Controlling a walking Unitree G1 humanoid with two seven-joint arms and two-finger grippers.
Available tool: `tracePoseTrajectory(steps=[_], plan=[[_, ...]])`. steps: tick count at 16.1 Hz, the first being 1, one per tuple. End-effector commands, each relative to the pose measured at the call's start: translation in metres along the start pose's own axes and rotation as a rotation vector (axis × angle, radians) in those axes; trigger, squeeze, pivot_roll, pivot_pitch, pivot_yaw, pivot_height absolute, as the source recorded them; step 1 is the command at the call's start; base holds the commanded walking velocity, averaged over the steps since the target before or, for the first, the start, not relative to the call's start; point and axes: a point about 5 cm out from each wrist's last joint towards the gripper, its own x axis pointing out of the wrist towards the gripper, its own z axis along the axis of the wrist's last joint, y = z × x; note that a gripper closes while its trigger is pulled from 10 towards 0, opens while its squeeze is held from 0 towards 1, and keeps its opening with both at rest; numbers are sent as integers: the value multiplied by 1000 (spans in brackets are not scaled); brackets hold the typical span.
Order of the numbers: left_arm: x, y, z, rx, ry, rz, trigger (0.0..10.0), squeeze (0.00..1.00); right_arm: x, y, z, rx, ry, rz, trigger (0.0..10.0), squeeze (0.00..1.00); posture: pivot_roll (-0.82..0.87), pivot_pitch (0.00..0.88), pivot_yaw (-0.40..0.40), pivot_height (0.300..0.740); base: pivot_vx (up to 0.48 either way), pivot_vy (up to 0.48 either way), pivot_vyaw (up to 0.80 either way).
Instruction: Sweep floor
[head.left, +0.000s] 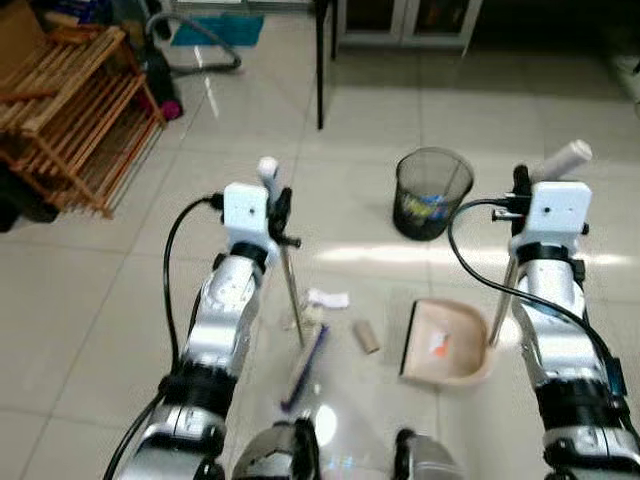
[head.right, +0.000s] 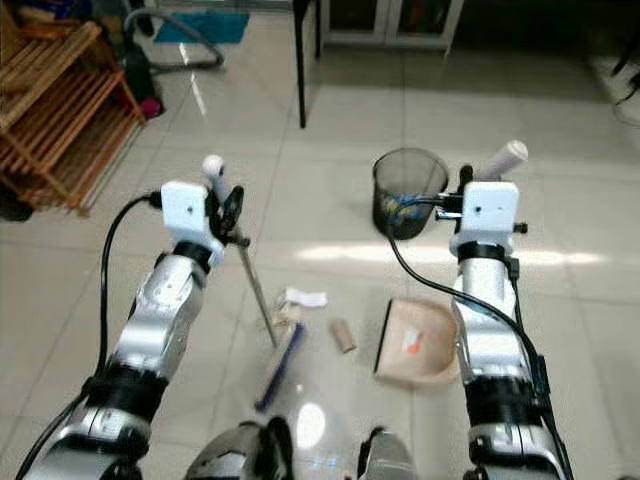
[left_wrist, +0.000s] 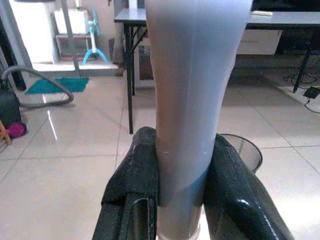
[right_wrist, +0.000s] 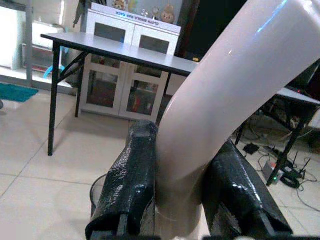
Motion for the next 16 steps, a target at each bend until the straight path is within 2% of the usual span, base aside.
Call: tracePoseTrajectory(steps=[1, 4, 8, 10, 12, 14, 16], plan=[[3, -1, 8, 5, -55, -14, 10000, 0, 1, -2, 4, -31, -51, -18, 10000, 0, 29, 304, 122, 740, 0, 0, 0], [8, -11, 13, -2, -96, -60, 10000, 0, -1, -1, 3, -79, -93, -37, 10000, 0, 39, 305, 145, 740, 0, 0, 0], [22, -13, 17, 4, -98, -66, 10000, 0, 0, 9, 2, -115, -128, -10, 10000, 0, 73, 336, 154, 740, 0, 0, 0], [23, -10, 17, 13, -92, -59, 10000, 0, -2, 16, 0, -115, -131, -7, 10000, 0, 102, 347, 168, 740, 0, 0, 0], [20, -4, 11, 25, -83, -55, 10000, 0, -5, 25, -2, -97, -130, -17, 10000, 0, 107, 354, 175, 740, 0, 0, 0], [18, -3, 8, 34, -82, -57, 10000, 0, -11, 36, -3, -32, -108, -30, 10000, 0, 95, 353, 173, 740, 0, 0, 0], [20, -3, 9, 40, -86, -53, 10000, 0, -16, 47, -2, -8, -106, -7, 10000, 0, 85, 350, 171, 740, 0, 0, 0]])
